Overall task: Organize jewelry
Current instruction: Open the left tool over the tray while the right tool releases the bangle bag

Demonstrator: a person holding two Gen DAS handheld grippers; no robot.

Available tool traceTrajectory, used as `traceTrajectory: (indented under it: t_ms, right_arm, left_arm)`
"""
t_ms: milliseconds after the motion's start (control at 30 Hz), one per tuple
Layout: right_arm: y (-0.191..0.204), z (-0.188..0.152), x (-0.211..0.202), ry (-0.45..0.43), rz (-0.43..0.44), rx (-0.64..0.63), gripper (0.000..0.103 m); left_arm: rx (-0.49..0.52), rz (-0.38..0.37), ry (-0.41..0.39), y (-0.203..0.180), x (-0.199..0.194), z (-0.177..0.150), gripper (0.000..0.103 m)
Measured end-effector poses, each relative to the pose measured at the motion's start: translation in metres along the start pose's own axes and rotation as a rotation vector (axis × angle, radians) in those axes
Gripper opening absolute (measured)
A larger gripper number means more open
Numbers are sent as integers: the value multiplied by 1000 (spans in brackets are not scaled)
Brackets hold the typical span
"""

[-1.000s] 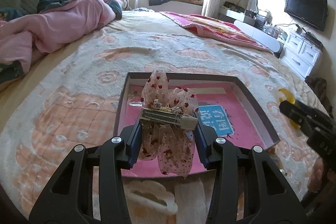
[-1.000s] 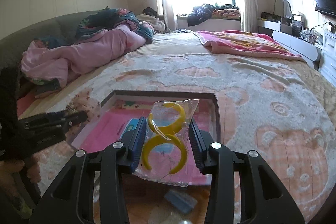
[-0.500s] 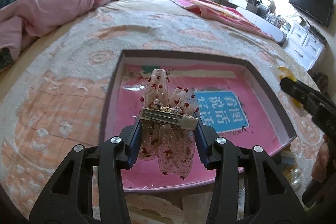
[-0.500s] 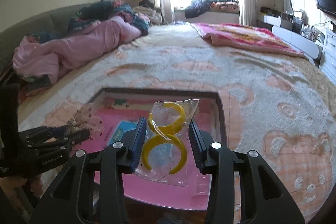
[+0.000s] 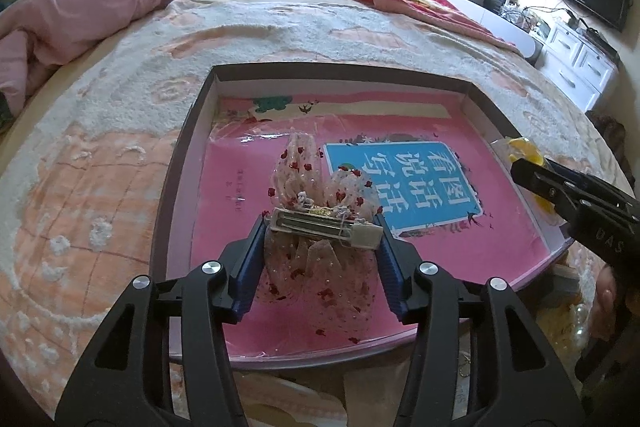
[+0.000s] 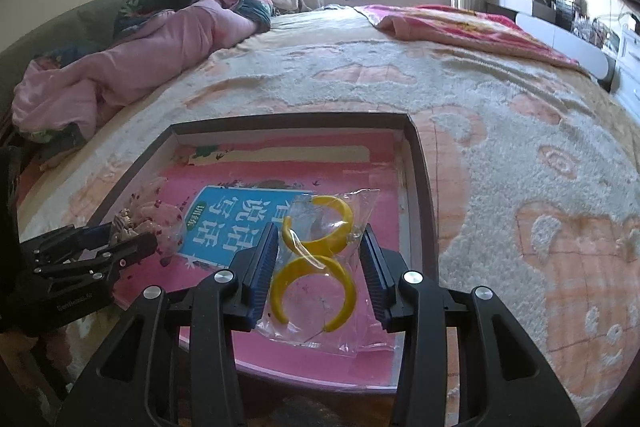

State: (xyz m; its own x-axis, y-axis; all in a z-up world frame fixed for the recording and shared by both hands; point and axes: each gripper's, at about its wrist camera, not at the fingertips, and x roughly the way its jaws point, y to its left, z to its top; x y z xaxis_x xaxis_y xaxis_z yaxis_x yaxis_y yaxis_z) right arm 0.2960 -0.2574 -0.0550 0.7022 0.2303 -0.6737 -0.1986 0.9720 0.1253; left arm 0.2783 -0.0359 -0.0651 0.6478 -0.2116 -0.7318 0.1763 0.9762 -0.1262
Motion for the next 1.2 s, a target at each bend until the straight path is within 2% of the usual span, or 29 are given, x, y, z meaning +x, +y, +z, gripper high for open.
traceTrajectory:
  t_ms: [167, 300, 367, 467, 667, 900, 1033, 1167, 1200]
  right_arm:
    - [0, 0, 0, 5, 3, -2, 45]
    - [2, 1, -7, -19, 1, -3, 59]
    - [2, 1, -14, -40, -7, -2, 64]
    - [0, 4, -20, -62, -10, 10, 69]
    - [-2, 6, -39, -109, -16, 32, 76]
    - [0, 2, -67, -178, -28, 29, 82]
    - [2, -1, -78, -198, -22, 38, 85]
    - [7, -9, -90, -223, -21, 26, 88]
    - [9, -11, -92, -228, -22, 26, 89]
  left_arm:
    - [-2, -5, 0, 0, 1, -1, 46]
    - [-5, 4, -13, 2, -2, -1, 55]
    - [-18, 6, -19, 4, -5, -2, 56]
    - [-59, 6, -37, 12, -14, -3, 65]
    - [-119, 32, -89, 23, -39, -4, 75]
    - [-121, 80, -175, 20, -74, -5, 88]
    - [-102, 105, -228, 16, -91, -8, 88]
    - [-110, 115, -245, 16, -100, -12, 89]
    - [-112, 114, -254, 16, -103, -13, 92]
